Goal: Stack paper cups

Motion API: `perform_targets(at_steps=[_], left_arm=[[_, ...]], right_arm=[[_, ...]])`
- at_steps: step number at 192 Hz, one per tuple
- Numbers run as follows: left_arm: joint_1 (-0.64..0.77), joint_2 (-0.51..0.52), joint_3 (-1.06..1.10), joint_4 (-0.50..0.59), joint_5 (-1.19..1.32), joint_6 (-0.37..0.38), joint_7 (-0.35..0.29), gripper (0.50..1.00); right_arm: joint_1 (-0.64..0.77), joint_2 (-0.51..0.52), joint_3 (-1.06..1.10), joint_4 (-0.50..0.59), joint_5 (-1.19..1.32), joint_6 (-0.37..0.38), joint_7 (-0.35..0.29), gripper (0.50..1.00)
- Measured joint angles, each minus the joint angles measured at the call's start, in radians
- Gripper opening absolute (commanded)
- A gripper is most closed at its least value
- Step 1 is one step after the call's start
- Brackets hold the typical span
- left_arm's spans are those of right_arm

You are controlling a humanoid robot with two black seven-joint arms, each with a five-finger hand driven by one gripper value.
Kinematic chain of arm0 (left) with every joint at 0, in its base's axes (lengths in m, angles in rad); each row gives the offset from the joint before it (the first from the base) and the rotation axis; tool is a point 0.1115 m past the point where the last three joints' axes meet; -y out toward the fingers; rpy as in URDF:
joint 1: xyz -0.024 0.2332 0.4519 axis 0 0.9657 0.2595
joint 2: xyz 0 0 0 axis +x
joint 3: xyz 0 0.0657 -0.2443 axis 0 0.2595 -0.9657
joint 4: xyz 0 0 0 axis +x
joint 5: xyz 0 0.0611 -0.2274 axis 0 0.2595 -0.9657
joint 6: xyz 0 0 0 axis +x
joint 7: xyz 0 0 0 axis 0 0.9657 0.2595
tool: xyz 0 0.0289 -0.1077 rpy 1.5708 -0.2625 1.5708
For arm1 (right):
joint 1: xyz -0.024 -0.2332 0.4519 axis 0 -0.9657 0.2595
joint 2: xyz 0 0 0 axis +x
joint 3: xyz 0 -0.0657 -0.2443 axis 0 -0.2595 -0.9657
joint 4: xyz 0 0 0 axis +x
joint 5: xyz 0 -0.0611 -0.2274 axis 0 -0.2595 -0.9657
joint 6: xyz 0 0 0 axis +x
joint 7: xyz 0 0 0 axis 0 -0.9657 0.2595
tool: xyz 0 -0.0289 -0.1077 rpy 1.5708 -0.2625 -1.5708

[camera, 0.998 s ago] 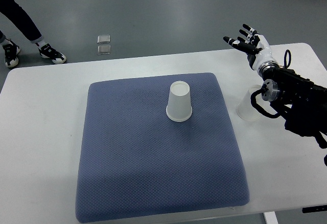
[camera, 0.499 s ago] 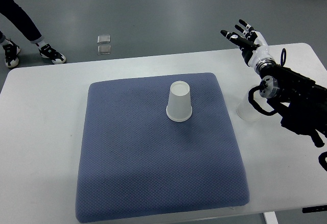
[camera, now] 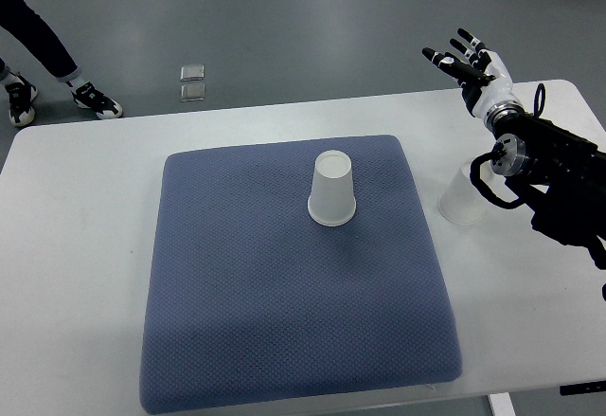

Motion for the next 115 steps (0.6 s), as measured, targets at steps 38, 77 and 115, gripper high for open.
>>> perform_targets(at_steps=[38,77,115], left_arm=[[0.0,0.0,0.0,0.0,0.0,0.0,0.0,1.0],[0.0,0.0,0.0,0.0,0.0,0.0,0.0,1.0],[0.0,0.0,0.0,0.0,0.0,0.0,0.0,1.0]], right_arm=[[0.056,-0.081,-0.015,0.027,-0.014,0.002,-0.001,0.917],[0.13,-0.275,-0.031,0.151,-0.04,0.009,-0.016,0.917],[0.221,-0.424,-0.111,0.252,-0.199,0.03,-0.085,0.917]])
